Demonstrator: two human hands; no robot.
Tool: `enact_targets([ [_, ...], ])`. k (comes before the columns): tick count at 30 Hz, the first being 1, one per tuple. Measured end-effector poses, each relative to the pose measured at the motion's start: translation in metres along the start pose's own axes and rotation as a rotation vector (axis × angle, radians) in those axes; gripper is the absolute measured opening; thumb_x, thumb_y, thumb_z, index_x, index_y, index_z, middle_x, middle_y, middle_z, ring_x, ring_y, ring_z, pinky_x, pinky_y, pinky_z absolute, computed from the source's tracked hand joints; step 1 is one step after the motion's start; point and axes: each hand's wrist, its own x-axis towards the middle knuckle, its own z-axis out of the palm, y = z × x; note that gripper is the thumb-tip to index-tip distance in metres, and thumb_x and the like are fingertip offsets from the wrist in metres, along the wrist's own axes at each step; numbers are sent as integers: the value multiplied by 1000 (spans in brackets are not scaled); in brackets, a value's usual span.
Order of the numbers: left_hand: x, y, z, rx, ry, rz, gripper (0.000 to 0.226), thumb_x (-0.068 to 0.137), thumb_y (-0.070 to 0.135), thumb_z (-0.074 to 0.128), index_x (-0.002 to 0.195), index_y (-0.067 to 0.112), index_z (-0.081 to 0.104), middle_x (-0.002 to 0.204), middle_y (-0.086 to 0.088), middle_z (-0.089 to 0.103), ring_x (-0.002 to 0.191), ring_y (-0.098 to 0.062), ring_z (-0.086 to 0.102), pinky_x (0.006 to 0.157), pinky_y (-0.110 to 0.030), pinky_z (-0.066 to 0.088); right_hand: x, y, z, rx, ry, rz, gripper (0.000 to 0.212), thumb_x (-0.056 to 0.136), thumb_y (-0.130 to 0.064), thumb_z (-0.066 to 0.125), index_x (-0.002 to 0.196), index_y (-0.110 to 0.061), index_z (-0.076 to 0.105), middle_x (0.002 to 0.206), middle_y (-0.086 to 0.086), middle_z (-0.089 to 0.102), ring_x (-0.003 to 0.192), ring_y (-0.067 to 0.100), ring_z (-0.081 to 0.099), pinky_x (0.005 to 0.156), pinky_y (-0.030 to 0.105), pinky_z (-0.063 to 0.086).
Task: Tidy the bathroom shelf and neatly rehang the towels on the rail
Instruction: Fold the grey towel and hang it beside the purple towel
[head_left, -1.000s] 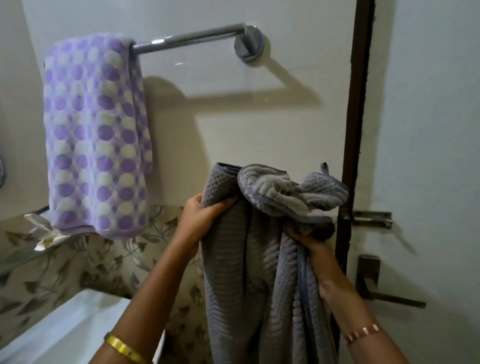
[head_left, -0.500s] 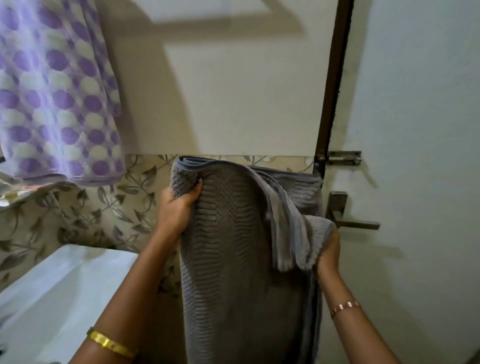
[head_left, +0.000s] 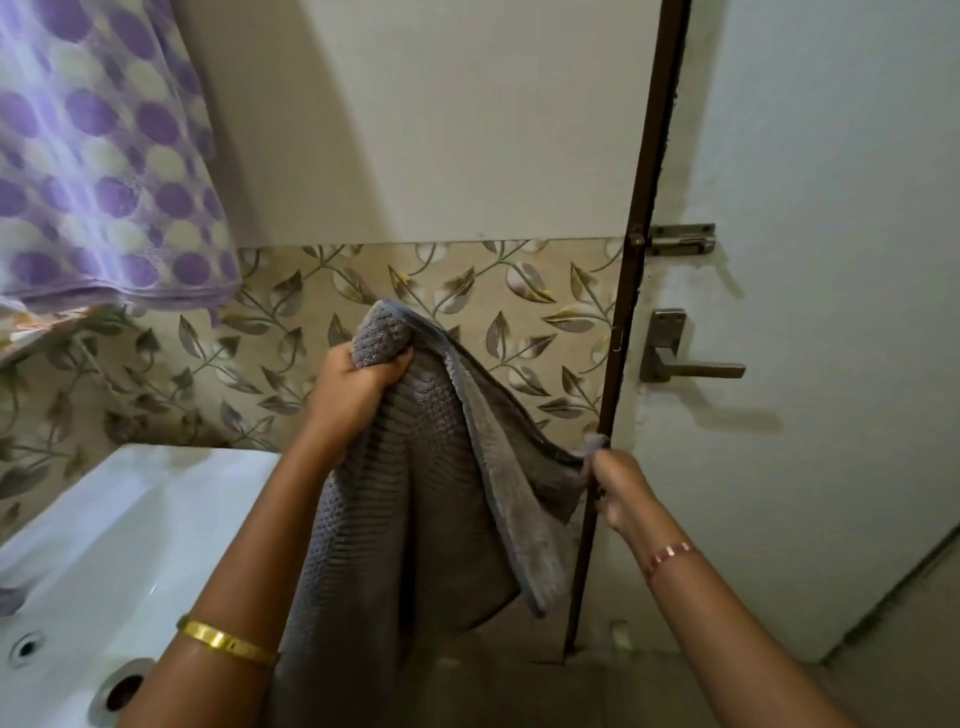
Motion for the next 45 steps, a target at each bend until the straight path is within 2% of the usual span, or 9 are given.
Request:
enact_targets([
  [5, -3, 0, 2, 203, -19, 4, 8, 85, 14, 61, 78, 18, 62, 85, -11, 67, 86, -31, 63, 84, -46, 51, -29, -36, 28, -167, -239, -477, 50, 85, -30, 58, 132, -22, 43, 125, 1, 47, 102, 10, 50, 66, 10, 41],
  [11, -6, 4, 8, 268, -62, 10, 6, 83, 13, 62, 89, 10, 64, 84, -9, 66, 81, -24, 63, 82, -42, 52, -52, -33, 59, -625, -581, -700, 105, 56, -59, 75, 142, -31, 21, 147, 0, 36, 133, 18, 37, 107, 37, 37],
  [20, -12, -13, 9, 290, -43, -35, 5, 81, 10, 65, 86, 12, 63, 91, -16, 67, 89, -31, 62, 80, -43, 53, -53, -15, 57, -655, -218, -1021, 40, 79, -9, 50, 118, -13, 50, 113, 9, 59, 104, 24, 56, 83, 34, 52],
  [24, -17, -23, 10, 148, -133, -90, 12, 80, 12, 66, 80, 24, 64, 80, 2, 68, 69, -8, 68, 58, -16, 54, -36, -15, 39, -683, -184, -909, 33, 81, -3, 52, 113, -10, 56, 106, 8, 62, 97, 23, 60, 78, 30, 54],
  [29, -16, -21, 19, 118, -306, -99, 10, 81, 12, 62, 81, 22, 65, 71, 11, 73, 68, -2, 68, 58, -12, 52, -28, -27, 37, -572, -765, -691, 70, 73, 7, 58, 135, -20, 39, 137, 1, 45, 128, 15, 41, 106, 29, 38],
  [33, -10, -16, 14, 66, -399, -132, 24, 68, 24, 73, 89, 15, 65, 82, 3, 72, 81, -14, 68, 73, -25, 56, -21, -30, 32, -526, -920, -551, 57, 77, 7, 56, 126, -20, 47, 107, -15, 55, 98, -4, 52, 75, 7, 48],
  [36, -7, -12, 9, 69, -296, -166, 52, 65, 31, 70, 106, 2, 58, 100, -12, 64, 95, -26, 62, 85, -38, 52, -11, -29, 23, -538, -938, -509, 39, 78, 1, 54, 98, -32, 59, 96, -10, 61, 91, 6, 58, 70, 18, 49],
  [39, -10, -9, 8, 2, -140, -95, 6, 83, 17, 60, 86, 12, 61, 80, 4, 70, 80, -12, 66, 70, -22, 54, 1, -25, 16, -628, -953, -458, 24, 80, -4, 55, 96, -20, 63, 99, 1, 65, 94, 16, 63, 74, 23, 53],
  [45, -14, -12, -1, 37, 115, -32, 11, 85, 13, 58, 76, 20, 61, 81, 0, 63, 79, -14, 60, 71, -24, 49, 20, -24, 3, -861, -815, -466, 13, 75, -16, 63, 84, -26, 63, 86, -5, 67, 80, 8, 64, 66, 20, 54],
])
